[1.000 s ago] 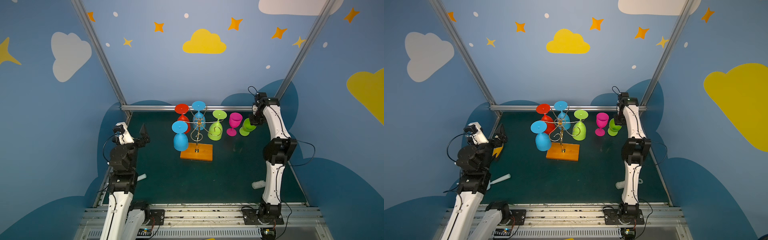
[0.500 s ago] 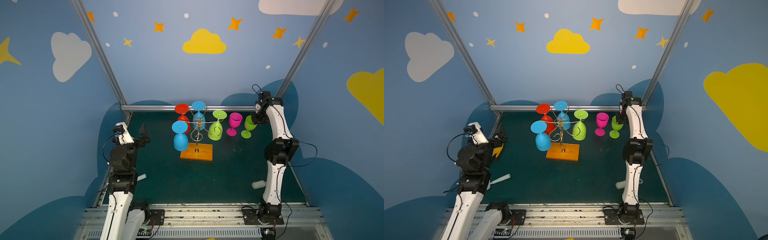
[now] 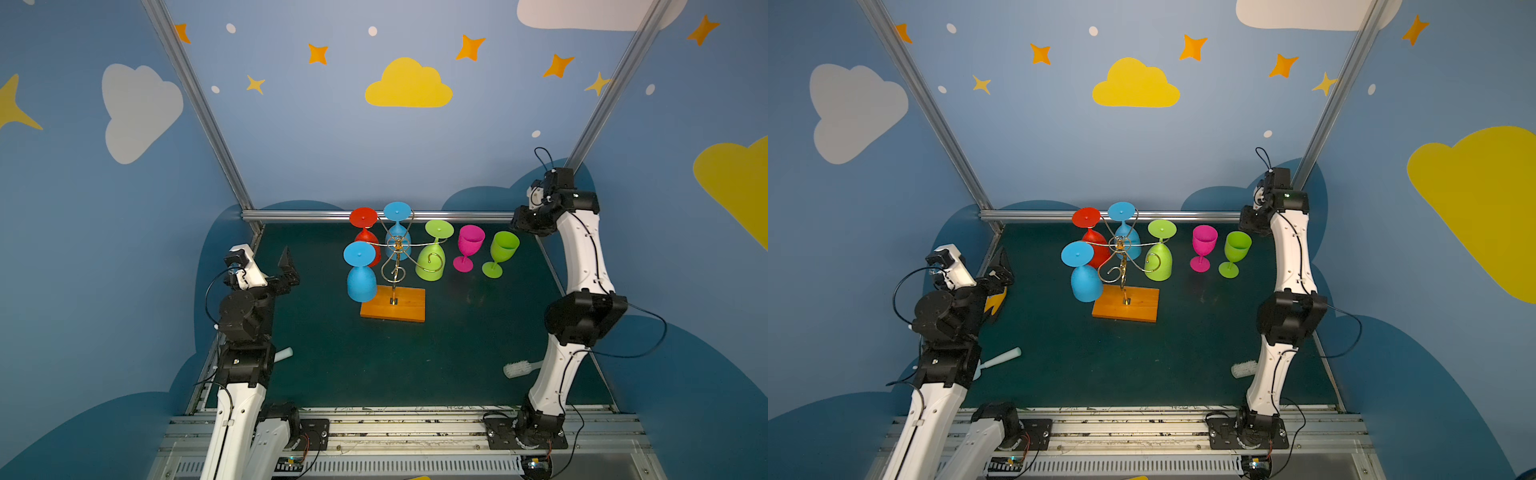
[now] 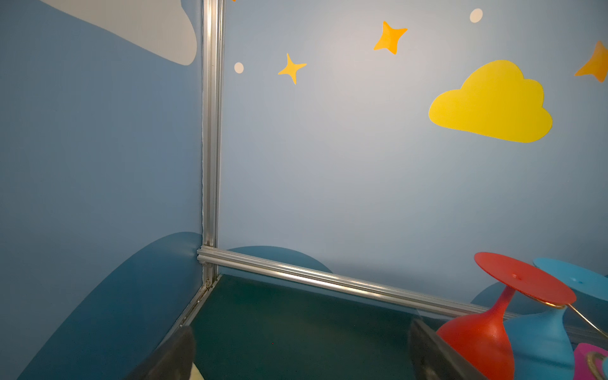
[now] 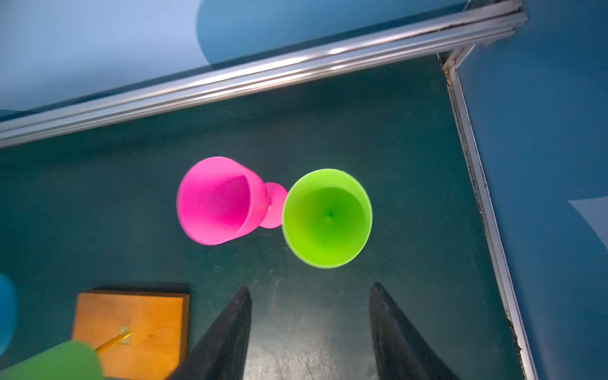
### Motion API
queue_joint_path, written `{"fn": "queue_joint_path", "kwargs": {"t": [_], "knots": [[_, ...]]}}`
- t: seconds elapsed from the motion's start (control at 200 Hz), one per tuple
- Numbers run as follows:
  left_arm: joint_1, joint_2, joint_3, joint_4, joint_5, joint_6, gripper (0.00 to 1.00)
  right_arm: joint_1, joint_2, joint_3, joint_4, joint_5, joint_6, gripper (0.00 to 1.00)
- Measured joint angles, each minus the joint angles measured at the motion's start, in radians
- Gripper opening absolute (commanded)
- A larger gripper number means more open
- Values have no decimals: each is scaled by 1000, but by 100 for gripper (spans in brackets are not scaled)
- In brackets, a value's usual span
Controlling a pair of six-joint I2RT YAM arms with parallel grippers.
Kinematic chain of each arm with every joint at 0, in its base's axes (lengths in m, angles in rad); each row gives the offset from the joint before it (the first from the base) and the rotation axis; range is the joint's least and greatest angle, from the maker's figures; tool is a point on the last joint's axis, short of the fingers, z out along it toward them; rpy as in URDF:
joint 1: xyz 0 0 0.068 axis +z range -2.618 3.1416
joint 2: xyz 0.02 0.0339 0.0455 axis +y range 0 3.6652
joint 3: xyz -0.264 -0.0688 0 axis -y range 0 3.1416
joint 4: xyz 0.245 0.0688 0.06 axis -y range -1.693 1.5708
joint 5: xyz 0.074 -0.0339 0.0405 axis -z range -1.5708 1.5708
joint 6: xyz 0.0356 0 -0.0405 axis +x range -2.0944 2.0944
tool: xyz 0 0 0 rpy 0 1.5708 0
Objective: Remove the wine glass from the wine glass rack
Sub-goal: 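Open the right gripper and lift it off the lime-green glass, then move the left gripper toward the blue glass foot while the right gripper approaches the rack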
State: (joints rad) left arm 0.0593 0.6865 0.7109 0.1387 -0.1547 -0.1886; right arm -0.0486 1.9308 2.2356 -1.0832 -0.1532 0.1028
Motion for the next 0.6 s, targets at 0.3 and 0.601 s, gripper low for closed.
{"fn": "queue_joint_path", "kwargs": {"t": [0.3,0.601], "knots": [[3,57,47,-127,25,-58,96,14,-576,-684,419,-215,110,72],[57,142,173,-319,296,-192,82,51,-882,-1043,677,-310,155,75]]}}
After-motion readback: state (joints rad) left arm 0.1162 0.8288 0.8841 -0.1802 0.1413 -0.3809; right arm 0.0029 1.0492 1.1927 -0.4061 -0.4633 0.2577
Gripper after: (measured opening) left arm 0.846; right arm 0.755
